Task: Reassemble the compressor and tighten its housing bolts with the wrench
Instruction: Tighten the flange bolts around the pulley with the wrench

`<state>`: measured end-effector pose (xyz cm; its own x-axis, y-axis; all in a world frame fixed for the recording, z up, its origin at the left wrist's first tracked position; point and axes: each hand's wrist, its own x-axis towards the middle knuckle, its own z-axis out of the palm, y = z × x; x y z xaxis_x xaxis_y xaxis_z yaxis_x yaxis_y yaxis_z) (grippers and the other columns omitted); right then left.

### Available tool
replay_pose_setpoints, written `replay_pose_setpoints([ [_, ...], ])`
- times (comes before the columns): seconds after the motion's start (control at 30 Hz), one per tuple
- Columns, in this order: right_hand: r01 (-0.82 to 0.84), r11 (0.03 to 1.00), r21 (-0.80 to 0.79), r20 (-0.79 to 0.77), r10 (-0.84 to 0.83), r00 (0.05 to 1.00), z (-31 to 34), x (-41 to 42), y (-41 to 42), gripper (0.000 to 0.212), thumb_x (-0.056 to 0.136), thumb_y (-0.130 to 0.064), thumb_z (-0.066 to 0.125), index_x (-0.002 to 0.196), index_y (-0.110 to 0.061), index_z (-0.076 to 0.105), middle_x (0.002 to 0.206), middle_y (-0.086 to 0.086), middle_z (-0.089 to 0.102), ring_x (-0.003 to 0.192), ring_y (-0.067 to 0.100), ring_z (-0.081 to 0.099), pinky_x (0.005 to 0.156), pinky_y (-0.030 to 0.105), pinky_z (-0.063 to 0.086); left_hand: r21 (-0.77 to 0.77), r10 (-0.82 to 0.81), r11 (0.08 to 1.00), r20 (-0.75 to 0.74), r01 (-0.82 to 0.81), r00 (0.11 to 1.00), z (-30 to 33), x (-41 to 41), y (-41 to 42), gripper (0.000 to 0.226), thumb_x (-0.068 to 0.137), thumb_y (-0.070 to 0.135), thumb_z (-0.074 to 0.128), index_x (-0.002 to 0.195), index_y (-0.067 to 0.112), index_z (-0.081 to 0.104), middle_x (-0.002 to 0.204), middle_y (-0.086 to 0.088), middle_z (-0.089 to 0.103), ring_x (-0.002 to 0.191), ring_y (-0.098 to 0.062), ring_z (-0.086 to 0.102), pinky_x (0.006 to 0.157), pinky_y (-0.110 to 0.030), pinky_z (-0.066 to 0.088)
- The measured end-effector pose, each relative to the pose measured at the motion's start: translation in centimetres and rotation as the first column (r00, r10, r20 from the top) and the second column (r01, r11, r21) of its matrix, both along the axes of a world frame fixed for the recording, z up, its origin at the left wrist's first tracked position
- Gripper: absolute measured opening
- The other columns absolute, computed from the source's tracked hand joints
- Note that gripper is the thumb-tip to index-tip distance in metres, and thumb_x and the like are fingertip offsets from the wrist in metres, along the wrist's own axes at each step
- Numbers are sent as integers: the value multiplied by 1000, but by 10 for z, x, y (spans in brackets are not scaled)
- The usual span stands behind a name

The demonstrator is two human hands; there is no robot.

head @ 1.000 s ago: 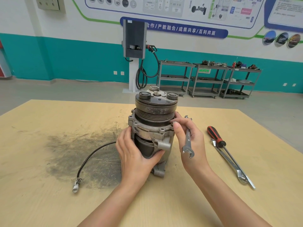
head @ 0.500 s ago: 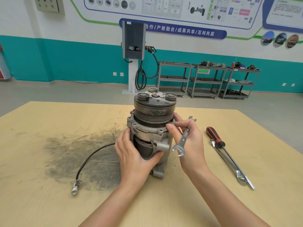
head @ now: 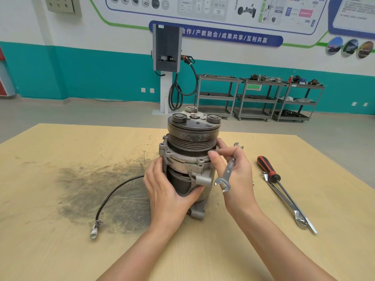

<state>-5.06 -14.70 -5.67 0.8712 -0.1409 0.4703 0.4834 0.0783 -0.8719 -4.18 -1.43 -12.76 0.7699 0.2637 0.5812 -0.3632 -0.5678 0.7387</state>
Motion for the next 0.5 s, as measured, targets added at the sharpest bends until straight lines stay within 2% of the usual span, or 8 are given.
replay_pose_setpoints([
  [0.1, 8, 1000, 8, -8, -8, 1000, -1, 0, 0, 16, 87, -17, 68, 94, -8, 57, 129, -8, 61, 119, -10, 53, 93, 8, 44, -3, -6, 1000, -2, 6, 1000, 0, -1, 0, 119, 57, 48, 88, 148, 0, 28, 148, -17, 31, 138, -33, 25, 115, -52, 27],
  [0.2, -2, 1000, -14, 20, 3, 1000, -2, -3, 0, 21, 86, -30, 64, 98, -13, 63, 137, -1, 59, 129, 1, 50, 107, 27, 41, -16, -13, 1000, -3, 13, 1000, 2, -2, 0, 118, 57, 52, 83, 147, 0, 29, 148, -17, 31, 138, -33, 25, 116, -50, 26],
  [0.27, -3, 1000, -28, 48, 4, 999, -2, -3, 0, 24, 88, -32, 60, 100, -12, 65, 136, 1, 60, 131, 5, 49, 109, 33, 41, -22, -16, 1000, -5, 16, 1000, 2, -3, 0, 117, 57, 54, 80, 147, 0, 29, 148, -17, 31, 138, -34, 25, 116, -49, 26],
  [0.37, -22, 1000, -8, 38, 23, 999, -2, -1, -1, 24, 88, -29, 61, 98, -8, 64, 135, 0, 60, 129, 5, 51, 106, 28, 43, -18, -10, 1000, 7, 10, 1000, 1, -1, 0, 116, 57, 51, 83, 147, 0, 30, 147, -17, 32, 138, -33, 26, 115, -47, 26],
  [0.5, -26, 999, 47, 19, 25, 999, -2, 1, 0, 19, 84, -22, 67, 92, -8, 57, 130, -6, 61, 122, -2, 55, 95, 13, 46, -11, -1, 1000, 23, 1, 1000, -1, 0, 1, 117, 57, 43, 91, 147, 1, 29, 148, -15, 30, 138, -25, 23, 115, -45, 25],
])
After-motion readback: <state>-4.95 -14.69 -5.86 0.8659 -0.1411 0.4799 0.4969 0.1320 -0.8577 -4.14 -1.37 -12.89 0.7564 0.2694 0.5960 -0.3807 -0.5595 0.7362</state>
